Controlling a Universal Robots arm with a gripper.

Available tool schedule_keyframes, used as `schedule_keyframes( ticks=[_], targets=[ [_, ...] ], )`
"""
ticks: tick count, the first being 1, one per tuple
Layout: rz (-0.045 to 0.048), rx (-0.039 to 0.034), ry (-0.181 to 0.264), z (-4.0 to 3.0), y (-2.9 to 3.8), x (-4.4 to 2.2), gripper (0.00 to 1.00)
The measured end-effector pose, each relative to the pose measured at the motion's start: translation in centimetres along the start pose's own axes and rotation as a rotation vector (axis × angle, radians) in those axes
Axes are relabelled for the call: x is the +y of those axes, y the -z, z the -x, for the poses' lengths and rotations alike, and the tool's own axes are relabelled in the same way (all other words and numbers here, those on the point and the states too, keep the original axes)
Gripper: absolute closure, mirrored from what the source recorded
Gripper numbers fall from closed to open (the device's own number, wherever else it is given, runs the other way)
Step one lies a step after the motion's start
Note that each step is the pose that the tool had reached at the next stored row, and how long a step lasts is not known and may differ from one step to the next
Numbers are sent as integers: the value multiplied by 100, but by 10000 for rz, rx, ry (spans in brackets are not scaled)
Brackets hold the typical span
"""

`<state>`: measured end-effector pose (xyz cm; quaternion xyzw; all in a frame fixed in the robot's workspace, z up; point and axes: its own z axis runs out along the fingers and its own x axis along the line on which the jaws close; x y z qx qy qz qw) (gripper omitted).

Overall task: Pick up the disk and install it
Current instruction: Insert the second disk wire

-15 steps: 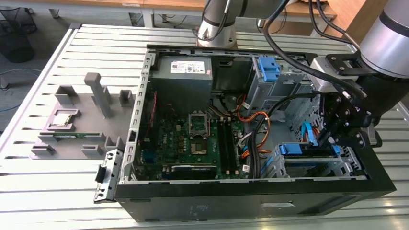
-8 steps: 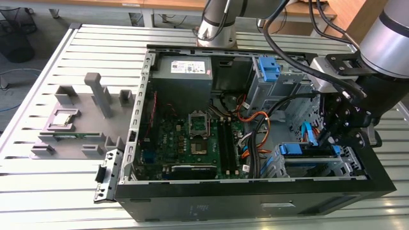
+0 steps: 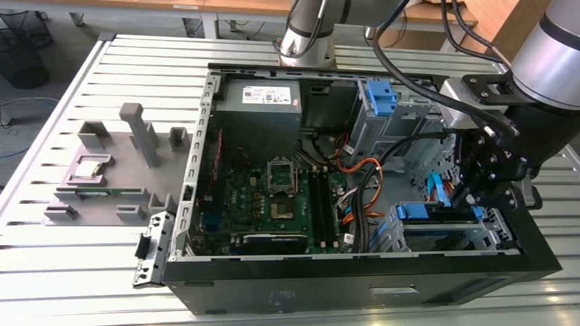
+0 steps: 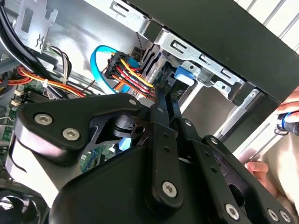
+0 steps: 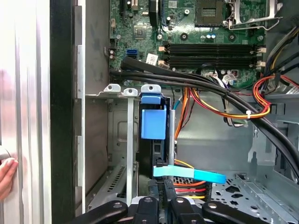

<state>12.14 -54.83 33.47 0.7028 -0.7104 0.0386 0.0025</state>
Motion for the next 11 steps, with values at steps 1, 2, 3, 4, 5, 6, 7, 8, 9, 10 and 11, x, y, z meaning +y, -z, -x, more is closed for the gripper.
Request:
schedule_keyframes(
  ticks=[1, 2, 3, 4, 5, 6, 7, 8, 9, 10, 11],
  targets=[
    [1, 1, -10, 0, 0, 0, 83],
    [1, 0, -11, 0, -2, 0, 83],
    [1, -2, -12, 1, -6, 0, 83],
    [1, -4, -12, 1, -11, 0, 83],
    [1, -2, -12, 1, -15, 0, 83],
    [1, -1, -11, 1, -19, 1, 83],
    [1, 0, -12, 2, -23, 1, 83],
    [1, 1, -12, 2, -26, 1, 83],
    [2, 3, -14, 2, -28, 1, 83],
    [1, 2, -16, 2, -31, 1, 83],
    [1, 0, -17, 2, -36, 1, 83]
  ],
)
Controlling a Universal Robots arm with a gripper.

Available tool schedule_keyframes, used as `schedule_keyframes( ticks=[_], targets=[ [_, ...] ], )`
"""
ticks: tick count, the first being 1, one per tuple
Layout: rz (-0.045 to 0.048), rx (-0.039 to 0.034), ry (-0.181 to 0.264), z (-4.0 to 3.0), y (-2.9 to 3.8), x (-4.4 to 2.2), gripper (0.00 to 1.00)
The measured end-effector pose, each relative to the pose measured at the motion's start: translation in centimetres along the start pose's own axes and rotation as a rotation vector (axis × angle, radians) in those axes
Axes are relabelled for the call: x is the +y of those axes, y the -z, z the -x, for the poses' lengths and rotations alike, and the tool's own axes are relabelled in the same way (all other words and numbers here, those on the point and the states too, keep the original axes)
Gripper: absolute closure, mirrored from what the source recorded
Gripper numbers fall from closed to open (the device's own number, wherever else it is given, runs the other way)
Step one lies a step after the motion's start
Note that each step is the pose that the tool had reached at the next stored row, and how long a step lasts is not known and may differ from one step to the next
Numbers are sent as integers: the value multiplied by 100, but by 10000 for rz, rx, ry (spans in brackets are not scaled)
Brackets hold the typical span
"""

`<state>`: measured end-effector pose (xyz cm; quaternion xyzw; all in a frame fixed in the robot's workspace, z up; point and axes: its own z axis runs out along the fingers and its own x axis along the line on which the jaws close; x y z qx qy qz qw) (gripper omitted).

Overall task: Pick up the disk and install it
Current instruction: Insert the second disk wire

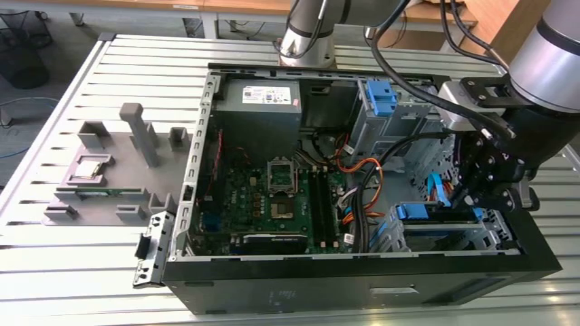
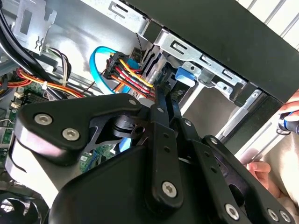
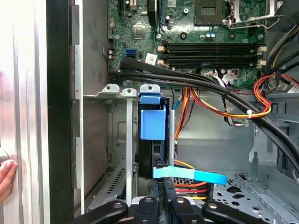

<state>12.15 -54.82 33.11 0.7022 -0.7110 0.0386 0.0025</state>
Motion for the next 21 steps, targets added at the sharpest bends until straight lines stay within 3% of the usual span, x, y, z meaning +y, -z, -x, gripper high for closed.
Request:
schedule_keyframes(
  ticks=[16, 17, 21],
  targets=[
    [1, -4, -1, 2, -36, 2, 82],
    [1, -3, -1, 2, -36, 2, 76],
    [0, 0, -1, -1, 21, -1, 76]
  ],
)
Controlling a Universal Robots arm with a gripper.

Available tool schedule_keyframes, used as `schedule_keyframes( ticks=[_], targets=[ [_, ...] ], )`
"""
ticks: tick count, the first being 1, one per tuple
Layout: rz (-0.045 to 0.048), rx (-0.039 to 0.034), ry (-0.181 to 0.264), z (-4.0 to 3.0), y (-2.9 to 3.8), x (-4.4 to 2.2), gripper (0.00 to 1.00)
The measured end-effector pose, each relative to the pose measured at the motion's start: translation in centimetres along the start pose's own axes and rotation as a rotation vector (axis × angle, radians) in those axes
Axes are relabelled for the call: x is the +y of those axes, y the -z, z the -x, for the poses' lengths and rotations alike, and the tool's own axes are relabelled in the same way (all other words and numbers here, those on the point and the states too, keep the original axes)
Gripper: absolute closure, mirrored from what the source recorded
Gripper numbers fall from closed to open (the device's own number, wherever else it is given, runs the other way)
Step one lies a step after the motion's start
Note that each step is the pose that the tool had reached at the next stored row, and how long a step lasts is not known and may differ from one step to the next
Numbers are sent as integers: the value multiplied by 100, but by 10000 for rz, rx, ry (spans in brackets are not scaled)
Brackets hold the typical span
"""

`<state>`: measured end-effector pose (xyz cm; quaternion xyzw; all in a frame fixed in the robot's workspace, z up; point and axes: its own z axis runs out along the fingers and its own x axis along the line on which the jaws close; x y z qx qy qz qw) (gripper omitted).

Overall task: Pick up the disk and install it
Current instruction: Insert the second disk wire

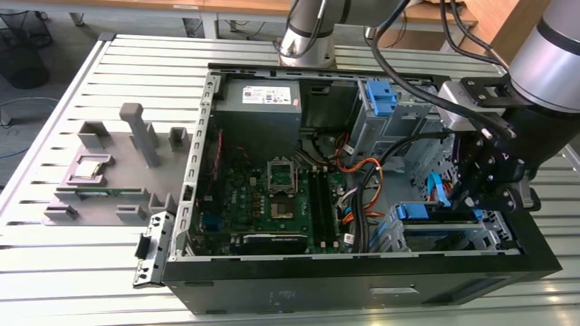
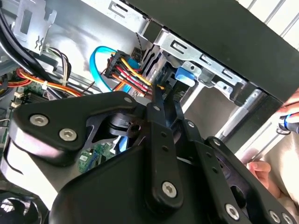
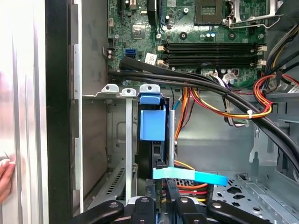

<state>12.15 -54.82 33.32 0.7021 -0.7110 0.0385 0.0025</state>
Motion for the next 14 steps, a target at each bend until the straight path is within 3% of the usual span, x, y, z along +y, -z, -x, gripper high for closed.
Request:
schedule_keyframes(
  ticks=[3, 5, 14],
  targets=[
    [0, -9, -1, -2, 34, -2, 76],
    [2, -187, -9, -2, 35, -2, 76],
    [3, -209, -11, 1, 34, -27, 76]
  ],
)
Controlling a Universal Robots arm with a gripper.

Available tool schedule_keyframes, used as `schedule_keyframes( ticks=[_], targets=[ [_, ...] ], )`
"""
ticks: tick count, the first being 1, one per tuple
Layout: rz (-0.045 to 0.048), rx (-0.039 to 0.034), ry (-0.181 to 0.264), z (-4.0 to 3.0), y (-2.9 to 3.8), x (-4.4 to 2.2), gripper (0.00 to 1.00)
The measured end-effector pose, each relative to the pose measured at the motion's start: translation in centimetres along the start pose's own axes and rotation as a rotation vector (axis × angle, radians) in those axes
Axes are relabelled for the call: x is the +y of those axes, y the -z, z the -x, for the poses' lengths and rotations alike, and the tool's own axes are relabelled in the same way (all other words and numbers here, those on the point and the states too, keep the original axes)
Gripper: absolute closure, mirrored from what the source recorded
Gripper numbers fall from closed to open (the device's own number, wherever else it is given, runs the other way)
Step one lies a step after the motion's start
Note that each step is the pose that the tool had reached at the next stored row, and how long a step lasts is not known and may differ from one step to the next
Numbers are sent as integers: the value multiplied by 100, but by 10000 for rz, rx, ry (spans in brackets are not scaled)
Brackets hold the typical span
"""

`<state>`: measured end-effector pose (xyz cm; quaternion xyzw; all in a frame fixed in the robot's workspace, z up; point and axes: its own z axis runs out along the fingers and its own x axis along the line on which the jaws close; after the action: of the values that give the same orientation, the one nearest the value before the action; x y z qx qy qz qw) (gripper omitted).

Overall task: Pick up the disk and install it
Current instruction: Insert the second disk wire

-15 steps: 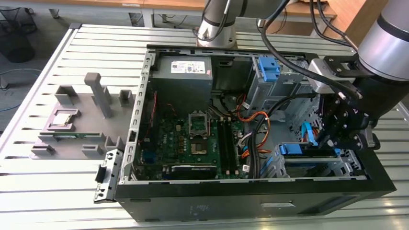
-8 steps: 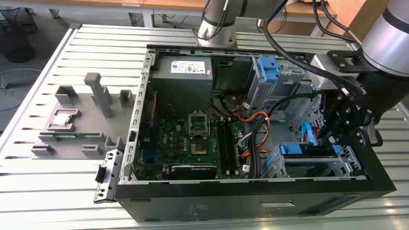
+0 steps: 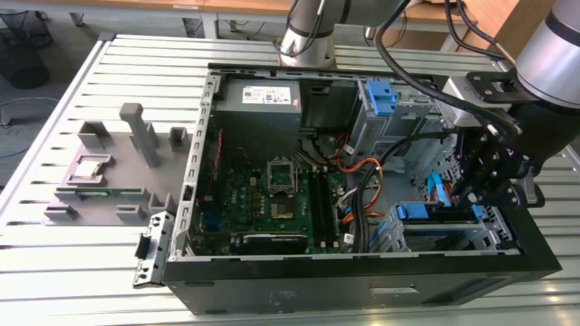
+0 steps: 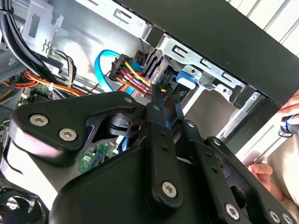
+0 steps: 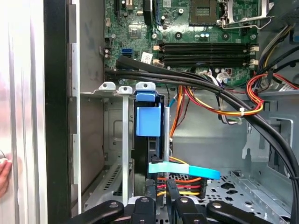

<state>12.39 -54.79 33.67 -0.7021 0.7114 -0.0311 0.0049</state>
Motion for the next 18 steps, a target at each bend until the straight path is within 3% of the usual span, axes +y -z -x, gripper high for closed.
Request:
schedule_keyframes(
  ticks=[8, 18],
  targets=[
    [1, -106, -5, 7, -10, 0, 76],
    [2, -147, -7, 8, -34, 1, 76]
  ],
)
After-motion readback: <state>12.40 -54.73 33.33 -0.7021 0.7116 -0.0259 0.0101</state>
